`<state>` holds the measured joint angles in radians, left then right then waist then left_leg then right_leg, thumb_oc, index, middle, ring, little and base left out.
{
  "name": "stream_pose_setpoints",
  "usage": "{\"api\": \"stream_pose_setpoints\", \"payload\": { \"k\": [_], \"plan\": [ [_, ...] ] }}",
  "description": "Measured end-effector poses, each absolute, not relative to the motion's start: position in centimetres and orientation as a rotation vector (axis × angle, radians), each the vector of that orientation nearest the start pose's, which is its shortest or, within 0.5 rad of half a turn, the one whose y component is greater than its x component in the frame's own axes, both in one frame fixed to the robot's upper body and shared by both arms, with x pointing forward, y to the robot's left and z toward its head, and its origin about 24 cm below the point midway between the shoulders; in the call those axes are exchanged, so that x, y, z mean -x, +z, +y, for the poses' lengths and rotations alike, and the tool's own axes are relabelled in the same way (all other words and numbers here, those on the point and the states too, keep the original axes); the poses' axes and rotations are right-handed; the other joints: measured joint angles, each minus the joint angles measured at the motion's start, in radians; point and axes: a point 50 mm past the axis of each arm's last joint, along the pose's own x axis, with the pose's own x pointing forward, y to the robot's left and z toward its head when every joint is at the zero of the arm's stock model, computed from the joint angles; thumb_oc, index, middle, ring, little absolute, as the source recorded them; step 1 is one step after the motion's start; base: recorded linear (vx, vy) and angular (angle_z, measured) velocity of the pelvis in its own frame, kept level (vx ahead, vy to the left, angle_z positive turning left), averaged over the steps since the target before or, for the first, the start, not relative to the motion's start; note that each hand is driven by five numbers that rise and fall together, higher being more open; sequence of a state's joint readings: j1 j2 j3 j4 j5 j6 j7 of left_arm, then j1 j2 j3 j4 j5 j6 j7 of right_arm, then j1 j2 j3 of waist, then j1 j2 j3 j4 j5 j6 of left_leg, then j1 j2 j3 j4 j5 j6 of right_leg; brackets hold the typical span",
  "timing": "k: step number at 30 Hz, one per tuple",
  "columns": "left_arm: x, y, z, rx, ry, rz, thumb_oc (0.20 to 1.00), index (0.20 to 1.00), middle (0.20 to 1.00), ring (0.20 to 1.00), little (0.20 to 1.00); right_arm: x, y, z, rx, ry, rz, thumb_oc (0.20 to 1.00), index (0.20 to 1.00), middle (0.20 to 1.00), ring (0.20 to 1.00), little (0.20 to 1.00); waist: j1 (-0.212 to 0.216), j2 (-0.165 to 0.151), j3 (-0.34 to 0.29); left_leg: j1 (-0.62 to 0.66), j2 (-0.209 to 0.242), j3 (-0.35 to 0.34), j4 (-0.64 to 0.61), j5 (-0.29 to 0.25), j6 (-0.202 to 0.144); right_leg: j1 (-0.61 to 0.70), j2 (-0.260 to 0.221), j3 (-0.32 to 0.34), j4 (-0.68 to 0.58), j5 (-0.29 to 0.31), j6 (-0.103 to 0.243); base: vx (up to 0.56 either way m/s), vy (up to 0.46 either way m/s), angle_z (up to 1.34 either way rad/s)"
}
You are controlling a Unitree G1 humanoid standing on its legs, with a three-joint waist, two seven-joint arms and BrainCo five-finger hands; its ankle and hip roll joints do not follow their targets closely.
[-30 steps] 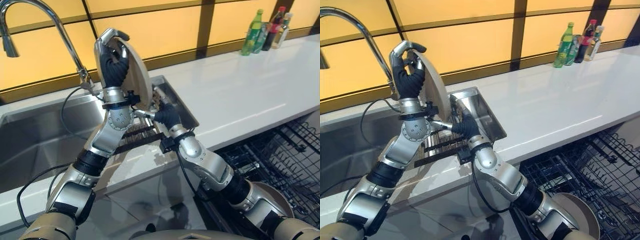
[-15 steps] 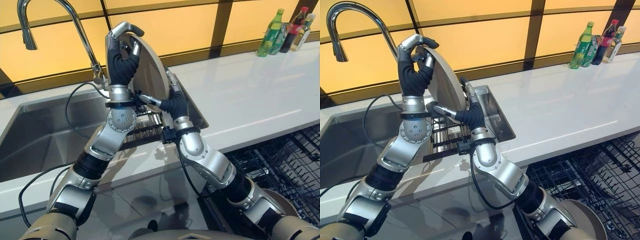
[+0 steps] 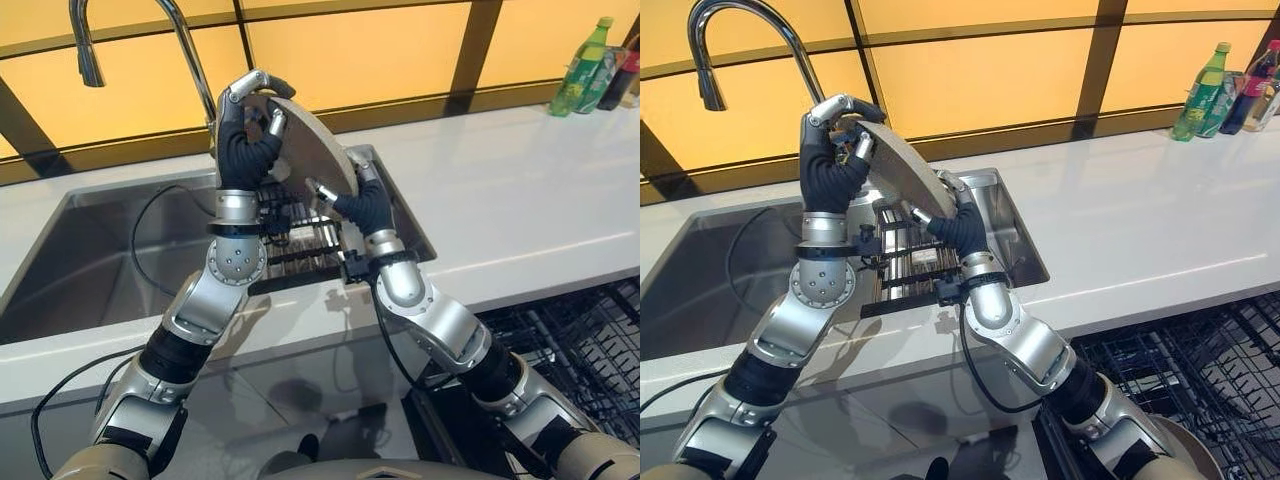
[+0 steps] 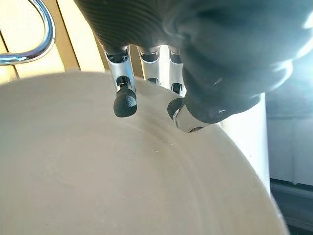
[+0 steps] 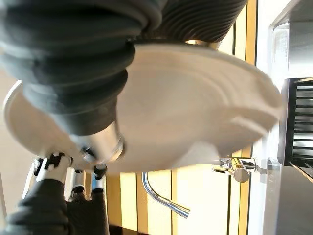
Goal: Pick up plates and place into dishwasher.
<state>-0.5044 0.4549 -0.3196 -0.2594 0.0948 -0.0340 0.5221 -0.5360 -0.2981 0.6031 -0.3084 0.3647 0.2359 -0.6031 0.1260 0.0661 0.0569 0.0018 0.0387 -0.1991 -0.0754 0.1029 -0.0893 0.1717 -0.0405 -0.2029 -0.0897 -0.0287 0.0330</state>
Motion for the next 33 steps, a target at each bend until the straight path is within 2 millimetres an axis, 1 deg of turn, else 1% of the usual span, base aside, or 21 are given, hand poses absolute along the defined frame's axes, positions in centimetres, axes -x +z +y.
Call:
{"api": "stream_pose_setpoints", "payload": {
  "k": [3, 13, 19, 20, 21, 22, 25, 28, 33],
  "plan": [
    [-28.0, 22.3, 12.3, -0.359, 0.095, -0.843, 0.2, 0.2, 0.2, 0.2, 0.2, -27.3, 18.1, -4.5, 0.013, 0.229, -0.358, 0.2, 0.2, 0.2, 0.2, 0.2, -0.001, -0.004, -0.001, -0.002, -0.001, -0.002, -0.002, 0.001, 0.001, -0.001, 0.0, 0.0, 0.0, -0.001, 0.002, 0.0, 0.0, 0.01],
    [-28.0, 22.3, 12.4, -0.361, 0.096, -0.842, 0.2, 0.2, 0.2, 0.2, 0.2, -27.4, 18.1, -4.6, 0.039, 0.267, -0.35, 0.2, 0.2, 0.2, 0.2, 0.2, -0.002, -0.014, 0.002, -0.012, -0.006, -0.022, -0.002, 0.008, 0.001, -0.001, -0.002, -0.001, 0.0, -0.004, 0.003, -0.01, 0.005, 0.06],
    [-28.1, 22.3, 12.5, -0.363, 0.093, -0.835, 0.2, 0.2, 0.2, 0.2, 0.2, -27.6, 18.3, -4.9, 0.08, 0.278, -0.364, 0.2, 0.2, 0.2, 0.2, 0.2, 0.001, -0.034, 0.001, -0.012, -0.007, -0.023, -0.002, 0.009, 0.0, 0.0, -0.001, -0.001, 0.0, -0.004, 0.003, 0.0, 0.0, 0.0],
    [-28.1, 22.3, 12.5, -0.355, 0.09, -0.829, 0.404, 0.404, 0.404, 0.404, 0.404, -27.6, 18.3, -4.9, 0.089, 0.277, -0.367, 0.2, 0.2, 0.2, 0.2, 0.2, 0.0, -0.036, 0.001, -0.012, -0.007, -0.023, -0.002, 0.009, 0.0, 0.0, -0.002, -0.002, 0.0, -0.004, 0.003, 0.0, 0.0, 0.0],
    [-28.1, 22.3, 12.5, -0.343, 0.085, -0.821, 0.9, 0.9, 0.9, 0.9, 0.9, -27.7, 18.3, -5.1, 0.104, 0.273, -0.37, 0.2, 0.2, 0.2, 0.2, 0.2, 0.0, -0.037, 0.001, -0.012, -0.007, -0.023, -0.002, 0.009, 0.001, 0.0, -0.001, -0.002, 0.0, -0.004, 0.003, 0.0, 0.0, 0.0],
    [-28.2, 22.3, 12.5, -0.332, 0.073, -0.811, 1.0, 1.0, 1.0, 1.0, 1.0, -27.8, 18.3, -5.3, 0.115, 0.272, -0.373, 0.2, 0.2, 0.2, 0.2, 0.2, 0.0, -0.038, 0.002, -0.012, -0.008, -0.023, -0.002, 0.009, 0.001, 0.0, -0.001, -0.002, 0.0, -0.004, 0.003, 0.0, 0.0, 0.0],
    [-28.2, 22.3, 12.4, -0.316, 0.048, -0.8, 1.0, 1.0, 1.0, 1.0, 1.0, -28.1, 18.6, -5.9, 0.127, 0.269, -0.375, 0.2, 0.2, 0.2, 0.2, 0.2, -0.001, -0.038, 0.002, -0.012, -0.008, -0.022, -0.003, 0.01, 0.001, 0.0, -0.001, -0.002, 0.0, -0.004, 0.003, -0.01, 0.004, 0.0],
    [-28.1, 22.1, 13.2, -0.305, 0.076, -0.789, 1.0, 1.0, 1.0, 1.0, 1.0, -28.6, 19.2, -7.3, 0.164, 0.245, -0.399, 0.2, 0.2, 0.2, 0.2, 0.2, -0.003, -0.037, 0.002, -0.011, -0.008, -0.022, -0.006, 0.009, 0.002, 0.0, -0.004, -0.002, 0.0, -0.005, 0.004, -0.01, 0.003, 0.0],
    [-27.6, 21.9, 17.1, -0.258, 0.272, -0.781, 1.0, 1.0, 1.0, 1.0, 1.0, -29.1, 19.0, -11.2, 0.254, 0.146, -0.406, 0.2, 0.2, 0.2, 0.2, 0.2, -0.007, -0.038, 0.002, -0.011, -0.008, -0.02, -0.01, 0.011, 0.003, -0.002, -0.007, -0.001, 0.0, -0.008, 0.005, 0.01, -0.005, 0.0]
  ]
}}
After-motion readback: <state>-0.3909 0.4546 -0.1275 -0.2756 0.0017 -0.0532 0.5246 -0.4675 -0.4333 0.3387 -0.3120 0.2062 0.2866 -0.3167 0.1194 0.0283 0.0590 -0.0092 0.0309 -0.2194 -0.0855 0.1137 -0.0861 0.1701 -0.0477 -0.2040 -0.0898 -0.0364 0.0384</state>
